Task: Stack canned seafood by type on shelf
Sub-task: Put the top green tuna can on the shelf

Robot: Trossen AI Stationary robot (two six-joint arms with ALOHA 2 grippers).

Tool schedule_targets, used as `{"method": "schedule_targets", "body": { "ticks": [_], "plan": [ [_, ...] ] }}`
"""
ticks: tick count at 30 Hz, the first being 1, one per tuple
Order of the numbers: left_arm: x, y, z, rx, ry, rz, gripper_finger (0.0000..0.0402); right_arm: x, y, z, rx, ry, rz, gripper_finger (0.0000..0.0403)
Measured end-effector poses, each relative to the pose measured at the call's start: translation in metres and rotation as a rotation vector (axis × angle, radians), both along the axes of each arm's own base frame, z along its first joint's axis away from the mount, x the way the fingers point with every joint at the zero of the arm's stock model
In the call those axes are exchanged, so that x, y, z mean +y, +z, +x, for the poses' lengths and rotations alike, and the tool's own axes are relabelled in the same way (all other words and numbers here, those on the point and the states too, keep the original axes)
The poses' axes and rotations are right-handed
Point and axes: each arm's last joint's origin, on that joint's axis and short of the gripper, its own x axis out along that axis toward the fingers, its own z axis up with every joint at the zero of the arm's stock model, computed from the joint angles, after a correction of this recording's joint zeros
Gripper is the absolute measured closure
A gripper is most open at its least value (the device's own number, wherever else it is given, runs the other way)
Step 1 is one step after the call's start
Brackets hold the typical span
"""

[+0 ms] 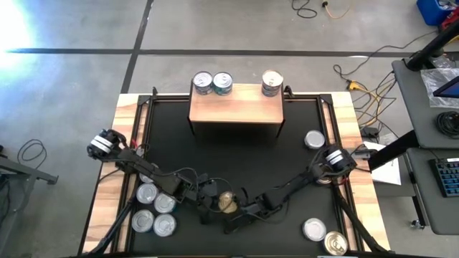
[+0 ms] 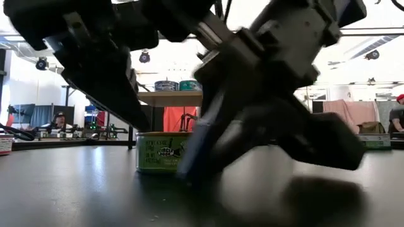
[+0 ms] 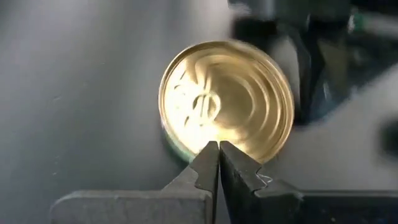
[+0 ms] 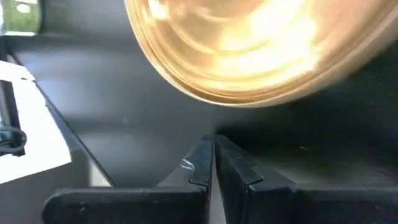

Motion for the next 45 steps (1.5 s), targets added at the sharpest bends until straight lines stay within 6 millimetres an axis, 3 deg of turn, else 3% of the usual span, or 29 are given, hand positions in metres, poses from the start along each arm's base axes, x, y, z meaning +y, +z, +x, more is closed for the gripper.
{"method": "schedule_targets", "body": {
  "ticks": [7,12,17,21,24,28,32,36,42,45],
  "plan": [
    [-0.003,-0.010,0.010,-0.046,-0.003,-0.020,0.0402,0.000,0.007,0.018,-0.007,0.026,-0.119,0.0390],
    [0.005,0.007,0.003,-0.050,0.036,0.030,0.0402,-0.010,0.015,0.021,-0.035,0.048,-0.249,0.0390],
    [0.014,0.037,-0.022,-0.040,0.108,0.177,0.0402,-0.019,0.035,0.021,-0.091,0.162,-0.368,0.0390],
    [0.024,0.054,-0.045,-0.015,0.167,0.228,0.0402,-0.024,0.061,0.008,-0.058,0.255,-0.425,0.0390],
    [0.031,0.051,-0.061,-0.011,0.191,0.186,0.0402,-0.032,0.089,-0.007,-0.041,0.350,-0.510,0.0390],
    [0.041,0.031,-0.084,-0.016,0.283,0.120,0.0402,-0.041,0.115,-0.027,0.007,0.441,-0.599,0.0381],
    [0.044,0.021,-0.101,-0.041,0.345,0.074,0.0402,-0.046,0.126,-0.036,0.019,0.510,-0.644,0.0324],
    [0.036,0.022,-0.108,-0.047,0.279,0.052,0.0402,-0.047,0.125,-0.036,0.021,0.539,-0.713,0.0221],
    [0.023,0.027,-0.107,-0.059,0.202,0.064,0.0402,-0.050,0.115,-0.030,0.055,0.556,-0.948,0.0050],
    [0.020,0.024,-0.106,-0.048,0.196,0.071,0.0402,-0.055,0.111,-0.027,0.076,0.515,-0.981,0.0010]
  ]
}}
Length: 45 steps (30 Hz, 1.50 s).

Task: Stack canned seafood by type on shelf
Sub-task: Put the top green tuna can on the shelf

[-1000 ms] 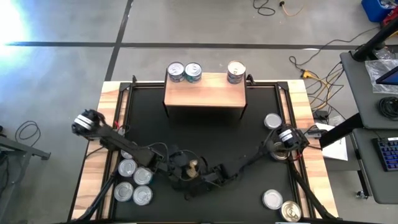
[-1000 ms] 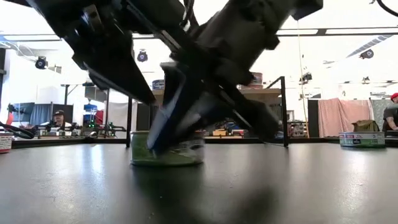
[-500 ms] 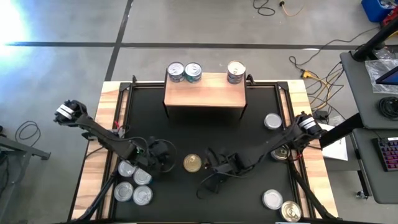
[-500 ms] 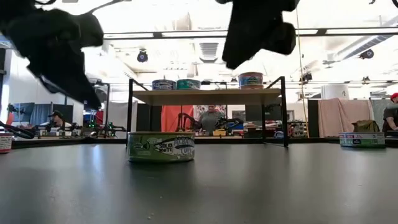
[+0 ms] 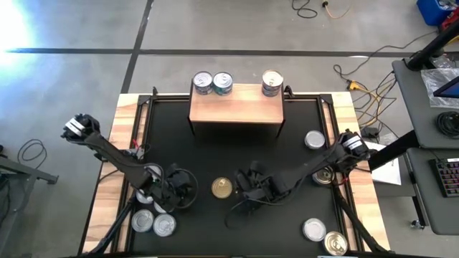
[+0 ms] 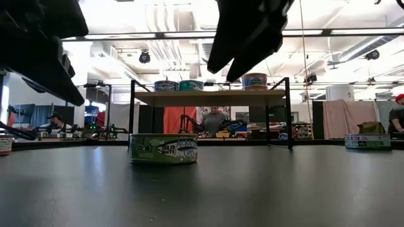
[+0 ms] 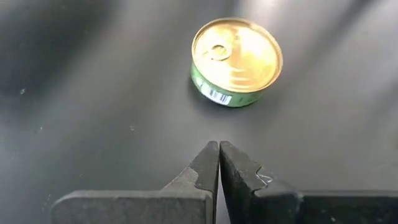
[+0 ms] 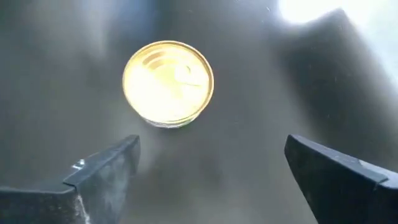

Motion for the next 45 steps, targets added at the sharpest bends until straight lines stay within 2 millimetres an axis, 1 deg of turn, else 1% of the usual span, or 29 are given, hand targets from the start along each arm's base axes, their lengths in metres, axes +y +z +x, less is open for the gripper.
{"method": "schedule_targets", "body": {
  "ticks": [4,10,12,15,22,30,33,35,38,42,45],
  "plan": [
    [-0.001,-0.005,0.000,0.019,0.015,-0.006,0.0402,-0.004,0.001,0.007,-0.036,-0.008,0.089,0.0024],
    [-0.003,-0.010,0.001,0.053,-0.016,0.001,0.0402,-0.002,0.005,0.013,-0.107,-0.006,0.127,0.0030],
    [-0.004,-0.011,0.001,0.059,-0.030,0.006,0.0402,-0.002,0.005,0.013,-0.109,-0.025,0.143,0.0030],
    [-0.004,-0.011,0.001,0.065,-0.046,0.014,0.0402,-0.002,0.003,0.011,-0.068,-0.006,0.185,0.0030],
    [-0.003,-0.012,0.001,0.071,-0.052,0.022,0.0402,-0.004,0.002,0.010,-0.034,0.024,0.165,0.0030],
    [-0.007,-0.004,0.006,0.043,-0.052,0.002,0.0402,-0.003,0.007,0.018,-0.127,0.040,0.188,0.0030],
    [-0.008,-0.001,0.007,0.037,-0.063,0.007,0.0402,-0.005,0.008,0.017,-0.119,0.029,0.185,0.0030],
    [-0.008,-0.002,0.007,0.038,-0.063,0.007,0.0402,-0.007,0.010,0.012,-0.099,0.001,0.171,0.0030],
    [-0.009,-0.002,0.006,0.040,-0.058,-0.007,0.0402,-0.010,0.022,-0.001,-0.053,-0.043,0.172,0.0030],
    [-0.012,-0.002,0.004,0.054,-0.083,-0.024,0.0402,-0.008,0.044,-0.033,-0.015,-0.111,0.129,0.0030],
    [-0.013,-0.003,0.003,0.055,-0.089,-0.023,0.0402,-0.002,0.050,-0.062,0.002,-0.156,0.076,0.0030]
  ]
}}
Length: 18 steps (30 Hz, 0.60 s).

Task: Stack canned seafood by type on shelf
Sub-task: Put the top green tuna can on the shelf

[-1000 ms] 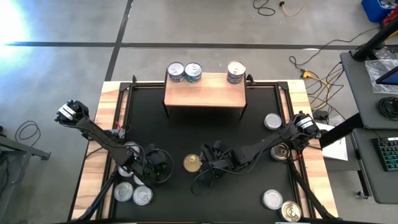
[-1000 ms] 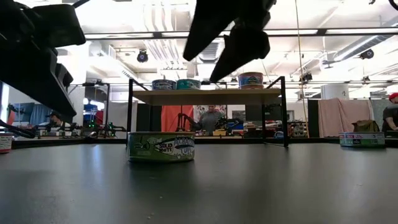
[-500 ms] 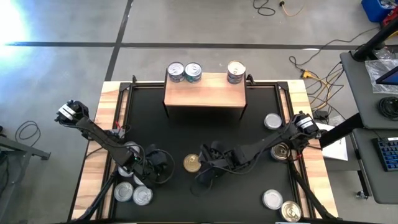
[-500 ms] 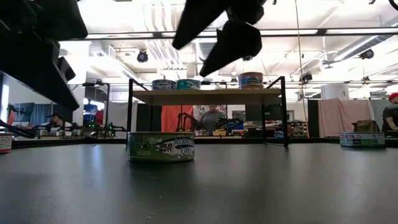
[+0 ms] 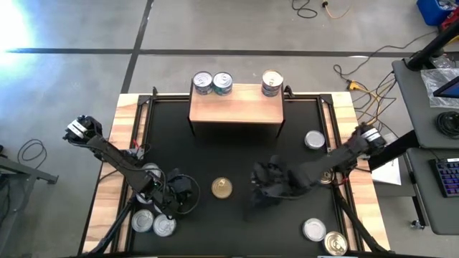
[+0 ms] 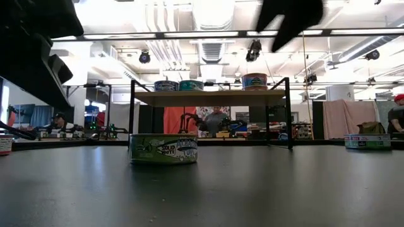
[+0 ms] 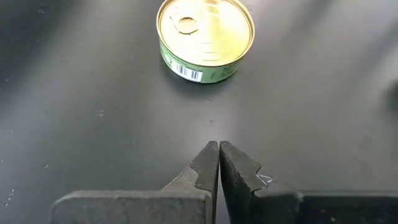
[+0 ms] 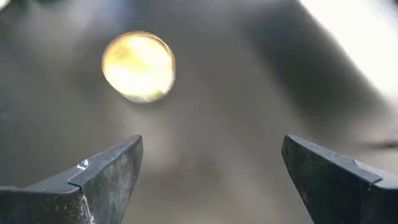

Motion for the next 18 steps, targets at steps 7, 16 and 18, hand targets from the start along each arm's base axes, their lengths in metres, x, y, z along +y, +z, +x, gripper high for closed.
{"method": "schedule_targets", "body": {
  "ticks": [7,16,18],
  "plan": [
    [0.000,0.000,0.000,-0.002,-0.011,0.019,0.0402,0.017,-0.043,-0.056,0.027,-0.100,-0.016,0.0030],
    [0.007,-0.011,-0.005,-0.007,0.051,0.061,0.0402,0.038,-0.120,-0.052,-0.069,0.110,-0.073,0.0030],
    [0.008,-0.014,-0.007,0.001,0.065,0.059,0.0402,0.044,-0.128,-0.044,-0.090,0.220,-0.111,0.0030]
  ]
}}
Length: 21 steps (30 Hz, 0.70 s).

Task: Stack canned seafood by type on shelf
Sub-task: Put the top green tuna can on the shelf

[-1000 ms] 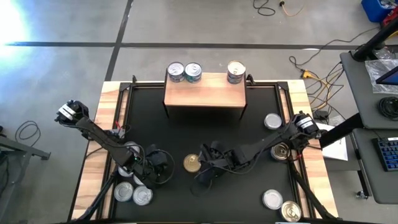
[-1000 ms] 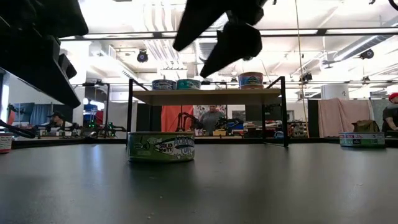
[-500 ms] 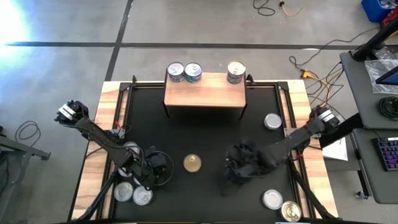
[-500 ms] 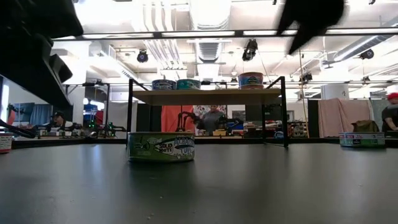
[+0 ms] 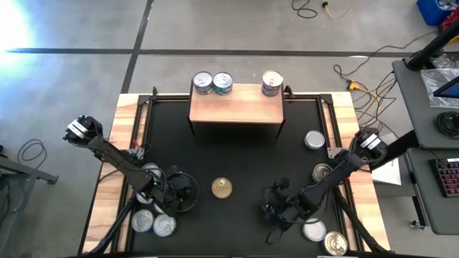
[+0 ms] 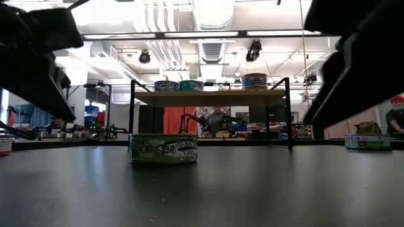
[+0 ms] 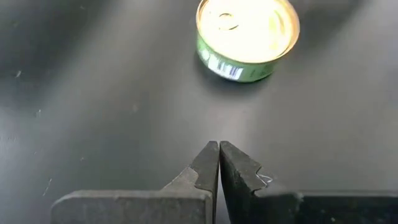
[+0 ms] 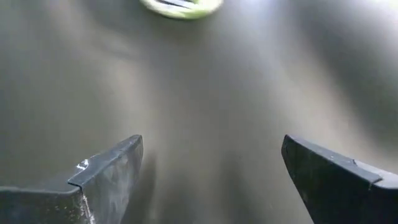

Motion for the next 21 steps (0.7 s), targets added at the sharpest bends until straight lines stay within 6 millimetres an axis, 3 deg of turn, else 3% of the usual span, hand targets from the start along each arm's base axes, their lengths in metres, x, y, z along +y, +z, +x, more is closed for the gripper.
{"method": "schedule_targets", "body": {
  "ticks": [5,10,16,21],
  "plan": [
    [0.002,-0.005,-0.003,0.019,-0.002,0.006,0.0402,0.005,-0.008,0.015,-0.006,0.071,-0.046,0.0030],
    [0.006,-0.013,-0.008,0.041,0.038,-0.019,0.0402,0.005,-0.005,0.026,-0.023,0.043,-0.031,0.0030],
    [0.008,-0.017,-0.011,0.044,0.063,-0.032,0.0401,0.005,0.005,0.037,-0.009,0.133,-0.110,0.0030],
    [0.006,-0.015,-0.008,0.009,0.046,-0.051,0.0368,0.005,0.009,0.040,-0.016,0.141,-0.115,0.0030]
  ]
}}
